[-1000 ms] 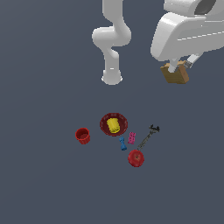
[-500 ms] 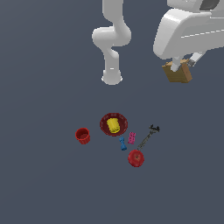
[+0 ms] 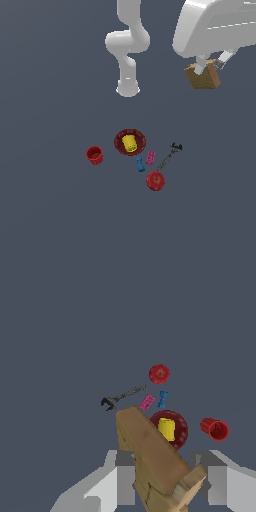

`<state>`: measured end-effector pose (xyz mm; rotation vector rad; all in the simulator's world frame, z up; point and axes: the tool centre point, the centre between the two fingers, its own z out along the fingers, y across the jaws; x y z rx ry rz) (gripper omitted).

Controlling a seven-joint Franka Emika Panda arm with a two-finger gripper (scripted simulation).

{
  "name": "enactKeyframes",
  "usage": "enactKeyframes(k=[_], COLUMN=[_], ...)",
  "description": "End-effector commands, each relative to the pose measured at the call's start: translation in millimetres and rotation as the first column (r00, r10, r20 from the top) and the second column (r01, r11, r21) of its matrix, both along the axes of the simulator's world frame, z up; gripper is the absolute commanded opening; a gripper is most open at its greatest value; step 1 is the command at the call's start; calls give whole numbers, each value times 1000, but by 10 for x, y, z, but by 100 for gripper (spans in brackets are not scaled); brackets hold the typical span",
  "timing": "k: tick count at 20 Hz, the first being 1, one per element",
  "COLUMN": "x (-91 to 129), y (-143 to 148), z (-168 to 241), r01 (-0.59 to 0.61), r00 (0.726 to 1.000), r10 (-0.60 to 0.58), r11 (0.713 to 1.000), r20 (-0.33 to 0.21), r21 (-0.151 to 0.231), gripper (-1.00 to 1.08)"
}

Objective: Pick up a designated object from a clutter of objects.

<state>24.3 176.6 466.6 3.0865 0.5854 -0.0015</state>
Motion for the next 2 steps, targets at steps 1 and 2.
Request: enactKeyframes(k=[1, 2], x=[6, 6], y=[-17, -19], z=[38, 40], r01=[0, 0], r00=[1000, 1000], r10=[0, 0], r11=[1000, 1000], r20=[0, 0], r21=[0, 0], gripper=[-100, -100])
